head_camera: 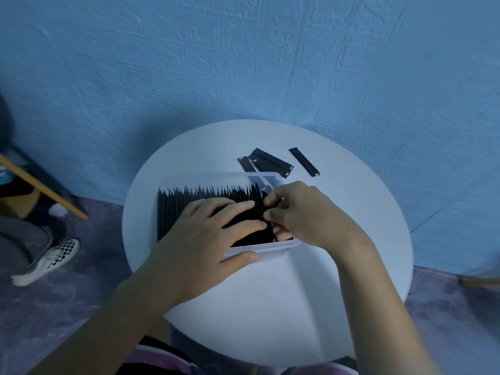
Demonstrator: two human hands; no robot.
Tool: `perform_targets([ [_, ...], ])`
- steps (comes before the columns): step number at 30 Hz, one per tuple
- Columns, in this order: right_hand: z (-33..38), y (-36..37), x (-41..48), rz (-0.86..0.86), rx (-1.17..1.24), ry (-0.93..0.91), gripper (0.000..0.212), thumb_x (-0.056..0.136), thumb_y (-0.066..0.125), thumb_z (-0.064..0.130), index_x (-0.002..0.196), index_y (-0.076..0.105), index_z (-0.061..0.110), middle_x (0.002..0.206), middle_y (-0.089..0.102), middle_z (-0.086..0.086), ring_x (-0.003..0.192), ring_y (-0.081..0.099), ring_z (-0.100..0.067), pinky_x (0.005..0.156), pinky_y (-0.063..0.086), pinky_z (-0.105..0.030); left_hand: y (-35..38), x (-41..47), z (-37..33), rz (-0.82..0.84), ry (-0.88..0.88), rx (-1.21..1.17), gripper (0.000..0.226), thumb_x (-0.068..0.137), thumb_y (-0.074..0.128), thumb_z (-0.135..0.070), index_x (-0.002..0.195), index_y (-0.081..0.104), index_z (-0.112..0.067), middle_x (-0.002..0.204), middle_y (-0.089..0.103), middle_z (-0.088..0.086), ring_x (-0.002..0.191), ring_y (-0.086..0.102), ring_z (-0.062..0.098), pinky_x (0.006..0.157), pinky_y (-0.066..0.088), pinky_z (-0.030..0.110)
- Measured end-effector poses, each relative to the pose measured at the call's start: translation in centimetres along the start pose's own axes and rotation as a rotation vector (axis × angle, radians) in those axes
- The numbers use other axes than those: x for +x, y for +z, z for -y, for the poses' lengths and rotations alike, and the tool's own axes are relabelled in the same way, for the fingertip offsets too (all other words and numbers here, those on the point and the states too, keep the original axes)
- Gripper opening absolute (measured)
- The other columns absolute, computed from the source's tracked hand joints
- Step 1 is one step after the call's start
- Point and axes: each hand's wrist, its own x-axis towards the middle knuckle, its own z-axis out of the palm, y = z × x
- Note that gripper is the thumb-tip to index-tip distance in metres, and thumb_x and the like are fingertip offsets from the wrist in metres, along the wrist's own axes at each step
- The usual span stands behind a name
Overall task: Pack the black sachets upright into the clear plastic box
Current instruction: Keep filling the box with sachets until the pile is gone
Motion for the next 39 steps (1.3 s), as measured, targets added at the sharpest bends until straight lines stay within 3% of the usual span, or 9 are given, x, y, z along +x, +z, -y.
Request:
perform_targets([
  [4,-0.4,-0.1,-0.2,0.015,0.012,-0.013,0.018,0.094,0.056,0.007,0.095,0.069,0.019,0.074,0.074,-0.001,0.06,0.073,-0.013,0.068,0.057,-0.017,0.0,0.0,-0.1,0.001,0.01,0.003,0.046,0.094,0.043,-0.064,0.134,0.053,-0.043,0.154,0.041,-0.016,0.133,0.044,0.017,0.109,0.036,0.043],
  [7,-0.5,0.0,0.0,-0.026,-0.08,-0.023,0.022,0.09,0.058,0.008,0.092,0.071,0.026,0.07,0.072,0.005,0.057,0.07,-0.012,0.062,0.051,-0.016,0.0,0.1,-0.3,0.002,0.017,0.001,0.048,0.094,0.044,-0.063,0.135,0.052,-0.041,0.153,0.043,-0.017,0.133,0.045,0.018,0.108,0.038,0.045],
  [13,-1.0,-0.2,0.2,-0.068,-0.247,-0.056,0.024,0.09,0.06,0.019,0.096,0.074,0.038,0.081,0.074,0.015,0.084,0.065,-0.01,0.066,0.045,-0.016,-0.3,0.7,-0.8,0.058,0.029,0.04,0.056,0.093,0.04,-0.066,0.145,0.044,-0.045,0.15,0.045,-0.012,0.129,0.045,0.022,0.107,0.039,0.047],
  [19,-2.2,-0.7,0.4,-0.047,-0.165,-0.127,0.027,0.094,0.056,0.017,0.1,0.075,0.036,0.075,0.072,0.017,0.072,0.061,0.001,0.064,0.041,-0.016,0.0,1.3,-1.1,0.072,0.018,0.023,0.044,0.094,0.039,-0.066,0.129,0.052,-0.043,0.154,0.04,-0.012,0.136,0.039,0.023,0.11,0.035,0.047],
  [22,-3.3,-1.3,0.9,-0.222,0.052,-0.174,0.023,0.097,0.056,0.021,0.096,0.074,0.034,0.073,0.071,0.016,0.058,0.059,-0.002,0.064,0.047,-0.025,0.1,1.1,-1.0,0.061,0.023,0.025,0.043,0.094,0.038,-0.066,0.127,0.053,-0.042,0.154,0.041,-0.013,0.139,0.038,0.022,0.111,0.035,0.047],
  [25,-5.2,-1.5,2.4,-0.47,0.067,-0.113,0.017,0.096,0.058,0.026,0.1,0.072,0.034,0.079,0.072,0.015,0.072,0.065,-0.011,0.072,0.051,-0.032,0.1,1.0,-0.8,0.053,0.005,0.022,0.042,0.093,0.039,-0.067,0.126,0.053,-0.044,0.154,0.041,-0.015,0.139,0.038,0.02,0.111,0.034,0.045],
  [30,-8.0,0.6,5.4,-0.288,-0.213,0.054,0.034,0.092,0.065,0.039,0.123,0.064,0.026,0.107,0.067,0.006,0.093,0.059,-0.018,0.079,0.037,-0.028,-0.2,0.7,-0.4,0.053,-0.022,-0.001,0.042,0.092,0.039,-0.069,0.125,0.053,-0.046,0.153,0.041,-0.018,0.139,0.038,0.018,0.112,0.031,0.043],
  [35,-7.9,1.2,6.1,-0.209,-0.227,0.046,0.009,0.087,0.066,0.028,0.095,0.064,0.024,0.082,0.064,0.013,0.083,0.061,-0.018,0.064,0.039,-0.026,-0.4,0.6,0.1,0.06,-0.033,-0.011,0.042,0.09,0.042,-0.069,0.124,0.055,-0.048,0.153,0.041,-0.02,0.139,0.037,0.016,0.112,0.029,0.041],
  [39,-7.5,-0.5,6.9,-0.239,-0.011,0.009,0.01,0.087,0.071,0.027,0.083,0.063,0.024,0.078,0.065,0.008,0.076,0.059,-0.014,0.065,0.041,-0.025,-0.5,0.5,0.2,0.055,-0.038,-0.011,0.042,0.09,0.042,-0.069,0.124,0.054,-0.047,0.152,0.041,-0.02,0.139,0.037,0.015,0.112,0.03,0.041],
])
